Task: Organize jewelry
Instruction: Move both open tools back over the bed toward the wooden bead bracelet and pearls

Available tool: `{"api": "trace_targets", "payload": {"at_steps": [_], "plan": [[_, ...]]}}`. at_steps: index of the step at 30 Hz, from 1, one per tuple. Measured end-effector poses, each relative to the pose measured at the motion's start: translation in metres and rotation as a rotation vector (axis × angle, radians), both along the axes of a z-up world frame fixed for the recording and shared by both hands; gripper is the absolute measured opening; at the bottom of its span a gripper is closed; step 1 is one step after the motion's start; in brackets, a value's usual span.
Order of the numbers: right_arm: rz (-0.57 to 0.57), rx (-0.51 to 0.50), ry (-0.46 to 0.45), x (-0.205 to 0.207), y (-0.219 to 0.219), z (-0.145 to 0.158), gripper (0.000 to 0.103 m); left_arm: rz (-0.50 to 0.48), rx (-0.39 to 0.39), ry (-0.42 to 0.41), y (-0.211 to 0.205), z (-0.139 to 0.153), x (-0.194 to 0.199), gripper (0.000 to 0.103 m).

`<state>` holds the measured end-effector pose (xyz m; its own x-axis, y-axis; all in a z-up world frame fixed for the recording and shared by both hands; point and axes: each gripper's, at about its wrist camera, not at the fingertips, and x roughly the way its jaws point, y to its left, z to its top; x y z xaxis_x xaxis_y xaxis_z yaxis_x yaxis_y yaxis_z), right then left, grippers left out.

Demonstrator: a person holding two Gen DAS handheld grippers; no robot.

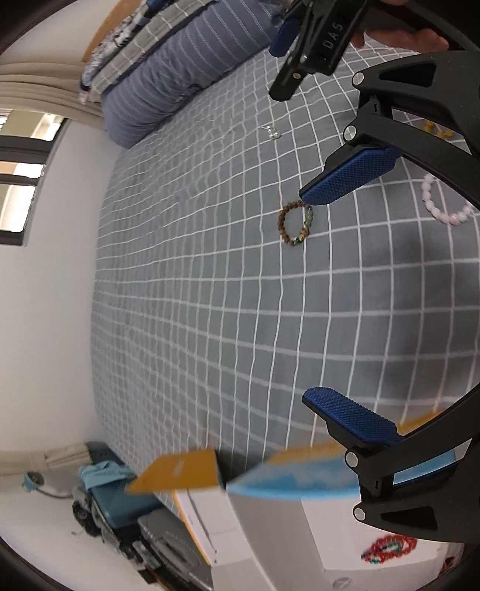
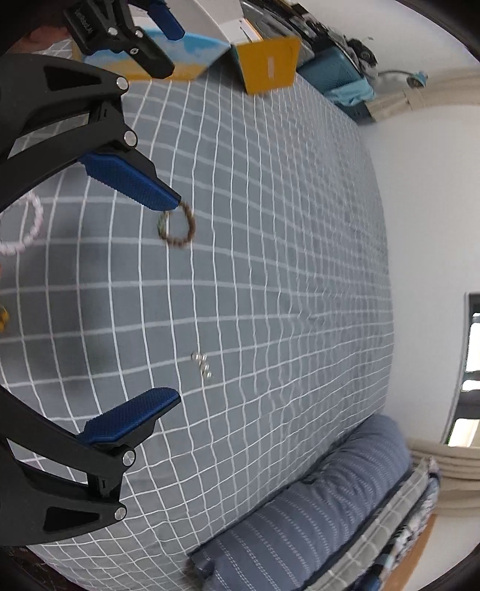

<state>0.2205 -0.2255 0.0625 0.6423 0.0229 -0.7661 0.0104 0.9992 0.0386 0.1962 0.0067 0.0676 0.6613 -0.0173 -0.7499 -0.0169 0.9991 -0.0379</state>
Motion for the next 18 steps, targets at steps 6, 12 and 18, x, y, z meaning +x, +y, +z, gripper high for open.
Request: {"api": "trace_targets", "payload": {"at_steps": [6,12,18], "plan": [[0.0,-0.02,0.079,0.038,-0.026,-0.032,0.093,-0.034,0.0,0.056,-0.032,-0.032,0.035,0.097],[-0.008,-0.021,0.123,0.064,-0.046,-0.057,0.089,-0.064,0.014,0.093,-0.06,-0.061,0.061,0.097],[-0.016,-0.016,0.174,0.086,-0.062,-0.084,0.08,-0.075,-0.002,0.133,-0.075,-0.091,0.088,0.097]]}}
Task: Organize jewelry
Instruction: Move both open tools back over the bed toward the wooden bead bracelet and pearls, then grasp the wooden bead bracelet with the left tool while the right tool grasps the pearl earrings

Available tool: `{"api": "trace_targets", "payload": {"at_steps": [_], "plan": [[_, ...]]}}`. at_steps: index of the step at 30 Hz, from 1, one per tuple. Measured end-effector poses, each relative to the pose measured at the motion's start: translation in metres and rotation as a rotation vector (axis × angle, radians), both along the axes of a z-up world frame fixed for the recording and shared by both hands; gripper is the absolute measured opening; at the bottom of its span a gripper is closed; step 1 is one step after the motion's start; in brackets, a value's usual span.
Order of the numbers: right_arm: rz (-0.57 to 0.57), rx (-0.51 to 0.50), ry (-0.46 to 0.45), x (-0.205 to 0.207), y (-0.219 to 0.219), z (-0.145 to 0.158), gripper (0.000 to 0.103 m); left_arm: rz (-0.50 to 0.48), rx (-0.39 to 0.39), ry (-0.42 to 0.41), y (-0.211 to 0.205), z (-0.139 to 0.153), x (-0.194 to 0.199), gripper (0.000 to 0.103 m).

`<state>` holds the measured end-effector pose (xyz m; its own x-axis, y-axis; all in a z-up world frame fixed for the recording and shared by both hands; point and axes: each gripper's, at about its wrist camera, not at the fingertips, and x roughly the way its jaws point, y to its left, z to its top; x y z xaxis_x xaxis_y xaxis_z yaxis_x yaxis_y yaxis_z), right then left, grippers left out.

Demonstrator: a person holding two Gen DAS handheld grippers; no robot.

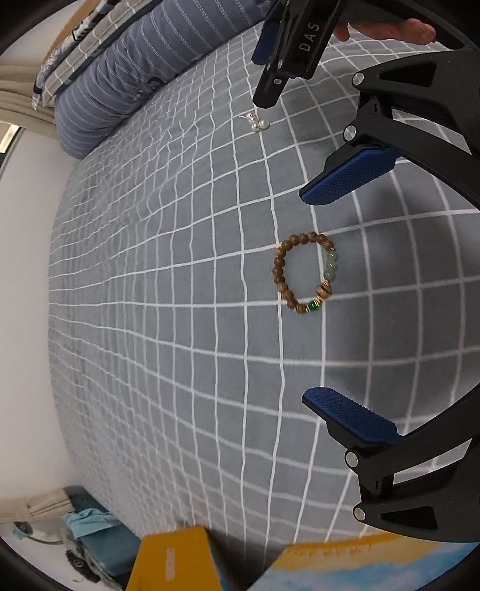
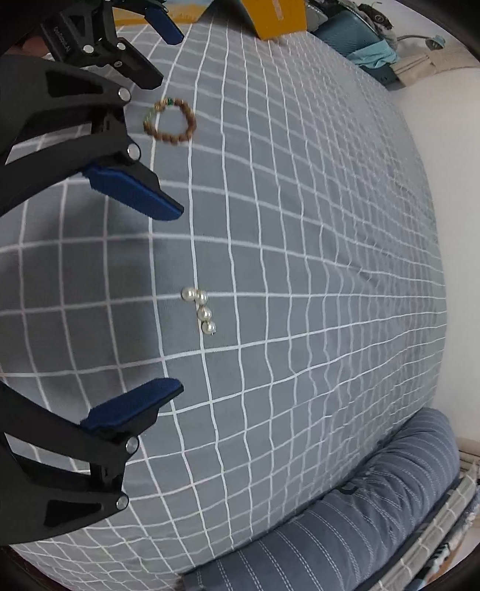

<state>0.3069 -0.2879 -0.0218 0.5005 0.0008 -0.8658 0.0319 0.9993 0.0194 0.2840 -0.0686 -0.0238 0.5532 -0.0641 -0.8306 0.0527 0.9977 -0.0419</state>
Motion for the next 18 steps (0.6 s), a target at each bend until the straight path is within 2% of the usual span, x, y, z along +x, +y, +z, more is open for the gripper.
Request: {"api": "trace_targets", "payload": {"at_steps": [9,18], "plan": [[-0.04,0.028,0.054,0.032,-0.02,-0.031,0.069,-0.012,0.022,0.032,-0.01,-0.03,0.021,0.097],[-0.075,0.053,0.062,0.043,-0.022,-0.038,0.049,-0.009,0.012,0.048,-0.011,-0.043,0.031,0.097]]}}
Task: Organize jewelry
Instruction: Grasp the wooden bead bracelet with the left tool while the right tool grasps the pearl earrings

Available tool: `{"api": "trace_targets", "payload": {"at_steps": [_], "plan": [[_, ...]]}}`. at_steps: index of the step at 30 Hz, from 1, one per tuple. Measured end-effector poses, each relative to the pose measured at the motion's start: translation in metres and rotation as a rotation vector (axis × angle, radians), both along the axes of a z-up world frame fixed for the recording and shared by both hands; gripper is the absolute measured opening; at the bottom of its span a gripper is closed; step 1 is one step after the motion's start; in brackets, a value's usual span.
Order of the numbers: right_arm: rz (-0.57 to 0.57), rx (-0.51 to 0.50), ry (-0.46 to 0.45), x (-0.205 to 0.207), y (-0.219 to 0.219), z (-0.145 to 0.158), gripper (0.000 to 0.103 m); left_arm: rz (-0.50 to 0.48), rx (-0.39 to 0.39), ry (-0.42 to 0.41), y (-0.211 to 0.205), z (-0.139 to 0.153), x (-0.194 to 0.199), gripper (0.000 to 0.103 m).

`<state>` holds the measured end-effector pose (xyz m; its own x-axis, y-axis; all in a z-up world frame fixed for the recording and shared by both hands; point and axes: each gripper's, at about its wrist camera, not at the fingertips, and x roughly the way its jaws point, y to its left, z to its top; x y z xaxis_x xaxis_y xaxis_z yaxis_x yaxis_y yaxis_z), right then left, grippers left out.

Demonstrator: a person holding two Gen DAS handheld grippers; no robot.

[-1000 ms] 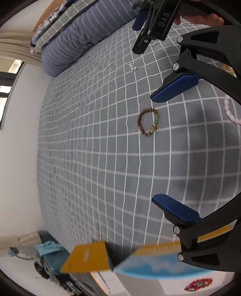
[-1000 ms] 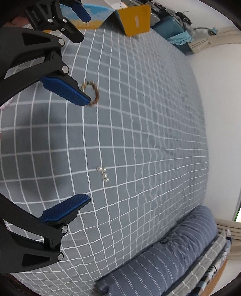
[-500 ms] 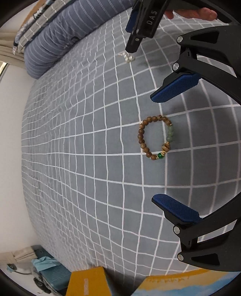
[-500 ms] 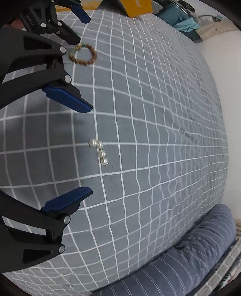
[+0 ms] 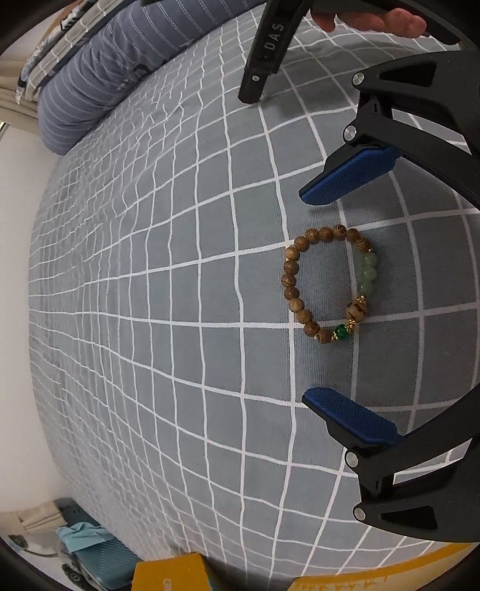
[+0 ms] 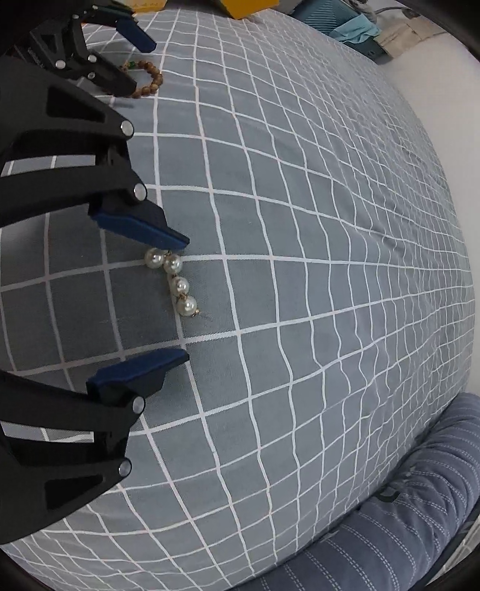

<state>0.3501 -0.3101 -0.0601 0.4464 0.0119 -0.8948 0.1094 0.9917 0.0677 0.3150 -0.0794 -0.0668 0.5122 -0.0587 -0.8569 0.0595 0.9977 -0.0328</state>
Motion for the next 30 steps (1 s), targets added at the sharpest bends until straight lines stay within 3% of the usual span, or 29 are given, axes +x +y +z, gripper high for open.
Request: {"api": "trace_targets", "payload": {"at_steps": [3,8,10,14,19,30], "plan": [[0.003,0.007,0.008,0.003,0.002,-0.002,0.041,0.016,0.001,0.011,0.004,-0.002,0.002,0.096],[0.002,0.003,0.015,0.006,0.004,-0.004,0.031,0.013,0.012,0.024,0.005,-0.004,0.005,0.077],[0.0,0.001,0.018,0.006,0.004,-0.004,0.026,0.008,0.02,0.023,0.003,-0.003,0.005,0.063],[-0.001,0.012,0.02,0.005,0.005,-0.005,0.014,0.009,0.021,0.024,0.003,0.0,0.005,0.045],[0.005,0.009,0.018,0.004,0.005,-0.004,0.013,0.017,0.011,0.025,0.007,0.003,0.003,0.009],[0.008,0.02,-0.001,0.0,0.006,0.006,0.013,0.006,0.0,0.019,0.007,0.013,-0.002,0.008]]}}
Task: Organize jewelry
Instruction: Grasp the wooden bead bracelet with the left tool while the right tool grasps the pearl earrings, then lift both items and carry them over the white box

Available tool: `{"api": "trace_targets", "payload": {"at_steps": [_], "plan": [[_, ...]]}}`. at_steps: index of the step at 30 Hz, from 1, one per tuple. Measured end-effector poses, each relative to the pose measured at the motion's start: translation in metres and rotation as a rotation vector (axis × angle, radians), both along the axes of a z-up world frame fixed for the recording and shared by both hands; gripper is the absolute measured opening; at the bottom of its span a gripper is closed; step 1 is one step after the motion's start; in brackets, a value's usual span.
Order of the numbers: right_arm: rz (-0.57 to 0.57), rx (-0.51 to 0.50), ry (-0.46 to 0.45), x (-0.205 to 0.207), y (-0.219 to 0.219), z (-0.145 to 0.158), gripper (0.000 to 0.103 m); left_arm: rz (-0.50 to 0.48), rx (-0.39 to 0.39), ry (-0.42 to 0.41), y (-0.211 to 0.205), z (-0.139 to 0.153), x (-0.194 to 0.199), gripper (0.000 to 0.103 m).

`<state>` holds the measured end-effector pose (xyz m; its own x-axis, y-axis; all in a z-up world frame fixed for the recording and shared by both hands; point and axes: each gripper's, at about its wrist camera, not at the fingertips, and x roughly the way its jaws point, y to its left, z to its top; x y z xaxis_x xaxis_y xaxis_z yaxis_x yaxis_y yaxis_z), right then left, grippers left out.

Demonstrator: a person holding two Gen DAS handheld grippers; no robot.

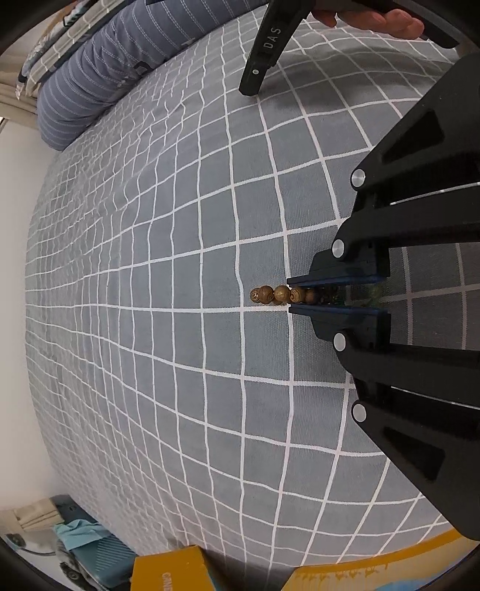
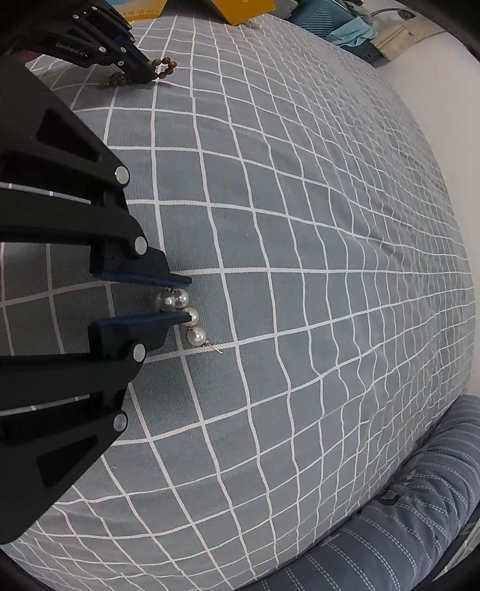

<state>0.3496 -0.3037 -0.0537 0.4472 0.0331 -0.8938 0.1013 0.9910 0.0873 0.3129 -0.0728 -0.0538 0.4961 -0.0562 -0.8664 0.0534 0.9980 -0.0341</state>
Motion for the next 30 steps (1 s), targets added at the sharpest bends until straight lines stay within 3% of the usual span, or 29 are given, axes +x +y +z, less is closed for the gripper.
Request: {"api": "trace_targets", "payload": {"at_steps": [30], "plan": [[0.003,-0.008,-0.053,-0.028,0.011,0.041,0.013,-0.028,-0.037,-0.057,0.003,0.052,-0.028,0.008]]}}
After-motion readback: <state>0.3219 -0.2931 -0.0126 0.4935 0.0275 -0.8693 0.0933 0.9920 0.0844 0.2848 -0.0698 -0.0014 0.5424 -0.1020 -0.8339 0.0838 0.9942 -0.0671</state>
